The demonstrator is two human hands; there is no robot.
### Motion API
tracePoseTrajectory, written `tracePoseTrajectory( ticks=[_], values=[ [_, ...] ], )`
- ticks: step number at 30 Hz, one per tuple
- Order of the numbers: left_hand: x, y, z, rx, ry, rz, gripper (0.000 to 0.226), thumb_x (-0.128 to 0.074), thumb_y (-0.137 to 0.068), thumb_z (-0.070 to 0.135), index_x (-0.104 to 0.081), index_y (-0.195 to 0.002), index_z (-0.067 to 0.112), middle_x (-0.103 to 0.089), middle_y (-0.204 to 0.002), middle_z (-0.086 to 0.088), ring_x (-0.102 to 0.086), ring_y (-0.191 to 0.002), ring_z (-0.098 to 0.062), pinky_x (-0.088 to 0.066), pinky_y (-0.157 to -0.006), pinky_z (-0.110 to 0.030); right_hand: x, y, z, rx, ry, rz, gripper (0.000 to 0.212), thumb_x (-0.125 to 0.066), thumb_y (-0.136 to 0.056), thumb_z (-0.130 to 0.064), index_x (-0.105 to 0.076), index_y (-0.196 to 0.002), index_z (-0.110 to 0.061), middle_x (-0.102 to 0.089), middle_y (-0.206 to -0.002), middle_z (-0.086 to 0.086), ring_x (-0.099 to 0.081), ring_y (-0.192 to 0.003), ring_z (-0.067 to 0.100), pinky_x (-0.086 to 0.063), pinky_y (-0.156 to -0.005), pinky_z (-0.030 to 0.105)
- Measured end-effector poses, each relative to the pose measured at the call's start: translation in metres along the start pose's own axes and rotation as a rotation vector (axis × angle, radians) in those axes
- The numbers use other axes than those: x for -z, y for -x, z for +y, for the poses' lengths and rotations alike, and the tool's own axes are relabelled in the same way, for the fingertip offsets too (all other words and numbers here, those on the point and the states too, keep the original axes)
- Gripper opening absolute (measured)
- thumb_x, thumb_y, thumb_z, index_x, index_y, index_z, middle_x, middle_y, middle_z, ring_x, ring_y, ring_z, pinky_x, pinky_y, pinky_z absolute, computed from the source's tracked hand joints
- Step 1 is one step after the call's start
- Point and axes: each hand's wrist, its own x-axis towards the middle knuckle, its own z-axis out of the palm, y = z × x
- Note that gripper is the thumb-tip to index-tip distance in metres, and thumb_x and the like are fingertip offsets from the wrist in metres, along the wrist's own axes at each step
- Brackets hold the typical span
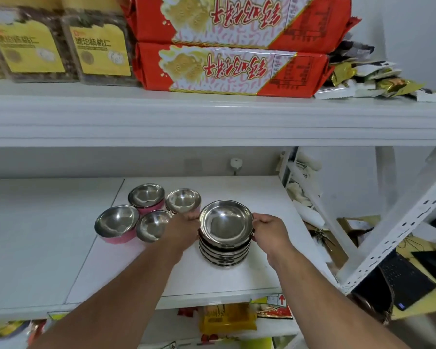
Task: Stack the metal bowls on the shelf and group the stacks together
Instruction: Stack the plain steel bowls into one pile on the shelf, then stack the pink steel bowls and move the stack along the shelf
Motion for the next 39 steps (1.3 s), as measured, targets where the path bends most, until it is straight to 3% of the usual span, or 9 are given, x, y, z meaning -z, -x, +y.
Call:
tracePoseTrajectory(
  ticks=[2, 3, 4, 6, 7, 11, 21, 34, 39],
  values=[
    [0.0, -0.001, -0.002, -0.02, -0.057, 0.027, 0.027, -0.055, -0.09, 0.012, -0.075, -0.085, 0.03, -0.076, -0.094, 0.0, -0.068, -0.091, -0.02, -0.056, -0.086, -0.038, 0.001, 0.004, -0.001, -0.036, -0.007, 0.027, 0.026, -0.048, -0.095, 0.002, -0.071, -0.091, 0.013, -0.059, -0.079, 0.022, -0.054, -0.073, 0.03, -0.052, -0.068, 0.033],
    [0.0, -0.001, -0.004, -0.028, -0.054, 0.055, 0.025, -0.053, -0.091, 0.016, -0.073, -0.085, 0.029, -0.072, -0.09, 0.0, -0.063, -0.085, -0.02, -0.055, -0.084, -0.038, 0.001, 0.004, 0.0, -0.05, -0.018, 0.05, 0.025, -0.05, -0.097, -0.001, -0.069, -0.095, 0.014, -0.06, -0.083, 0.029, -0.032, -0.1, 0.013, -0.054, -0.075, 0.036],
    [-0.001, -0.001, -0.005, -0.017, -0.032, 0.091, 0.023, -0.051, -0.094, 0.019, -0.071, -0.086, 0.027, -0.066, -0.085, -0.002, -0.058, -0.081, -0.02, -0.053, -0.081, -0.038, 0.001, 0.004, 0.001, -0.063, -0.021, 0.067, 0.028, -0.052, -0.1, -0.008, -0.068, -0.102, 0.016, -0.062, -0.094, 0.038, -0.052, -0.125, 0.05, -0.056, -0.092, 0.045],
    [-0.003, 0.001, -0.013, 0.049, 0.062, 0.142, 0.018, -0.049, -0.098, 0.023, -0.066, -0.09, 0.023, -0.06, -0.09, -0.006, -0.053, -0.084, -0.021, -0.053, -0.089, -0.043, 0.001, 0.004, 0.004, -0.115, -0.022, 0.062, 0.042, -0.05, -0.106, -0.027, -0.066, -0.115, 0.011, -0.054, -0.085, 0.01, -0.062, -0.108, 0.045, -0.043, -0.114, 0.055],
    [-0.005, 0.002, -0.019, 0.103, 0.134, 0.139, 0.015, -0.05, -0.098, 0.026, -0.063, -0.094, 0.021, -0.058, -0.099, -0.007, -0.053, -0.091, -0.022, -0.051, -0.095, -0.046, 0.0, 0.002, 0.008, -0.159, -0.036, 0.029, 0.051, -0.047, -0.107, -0.037, -0.061, -0.13, 0.006, -0.037, -0.14, 0.024, -0.061, -0.118, 0.039, -0.04, -0.117, 0.054],
    [-0.014, 0.003, -0.046, 0.269, 0.41, -0.034, 0.046, -0.048, -0.1, 0.042, -0.05, -0.141, 0.021, -0.052, -0.141, 0.003, -0.048, -0.131, -0.022, -0.041, -0.11, -0.048, -0.005, -0.009, 0.031, -0.321, -0.215, -0.099, 0.072, -0.041, -0.104, -0.059, -0.037, -0.16, -0.014, -0.04, -0.164, 0.01, -0.04, -0.148, 0.029, -0.035, -0.122, 0.049],
    [-0.049, 0.0, -0.032, 0.268, 0.541, -0.156, 0.029, -0.047, -0.102, 0.039, -0.064, -0.122, 0.025, -0.068, -0.12, 0.009, -0.059, -0.115, -0.011, -0.036, -0.115, -0.047, 0.009, -0.035, 0.032, -0.293, -0.329, -0.134, 0.055, -0.04, -0.107, -0.05, -0.056, -0.148, -0.018, -0.056, -0.151, 0.006, -0.051, -0.139, 0.024, -0.042, -0.117, 0.05],
    [-0.075, -0.012, -0.026, 0.257, 0.443, -0.08, 0.052, -0.045, -0.101, 0.046, -0.045, -0.146, 0.021, -0.046, -0.149, 0.004, -0.042, -0.139, -0.019, -0.042, -0.11, -0.043, 0.04, -0.055, 0.041, -0.336, -0.375, 0.019, 0.067, -0.035, -0.107, -0.054, -0.045, -0.155, -0.008, -0.05, -0.157, 0.009, -0.045, -0.145, 0.026, -0.032, -0.124, 0.048],
    [-0.047, -0.001, -0.038, 0.202, 0.288, -0.013, 0.056, -0.045, -0.102, 0.044, -0.037, -0.152, 0.019, -0.04, -0.154, -0.002, -0.045, -0.135, -0.021, -0.039, -0.114, -0.044, 0.025, -0.008, 0.068, -0.42, -0.222, 0.14, 0.054, -0.042, -0.108, -0.042, -0.06, -0.135, 0.0, -0.067, -0.127, 0.016, -0.064, -0.114, 0.031, -0.049, -0.106, 0.047]
  ],
)
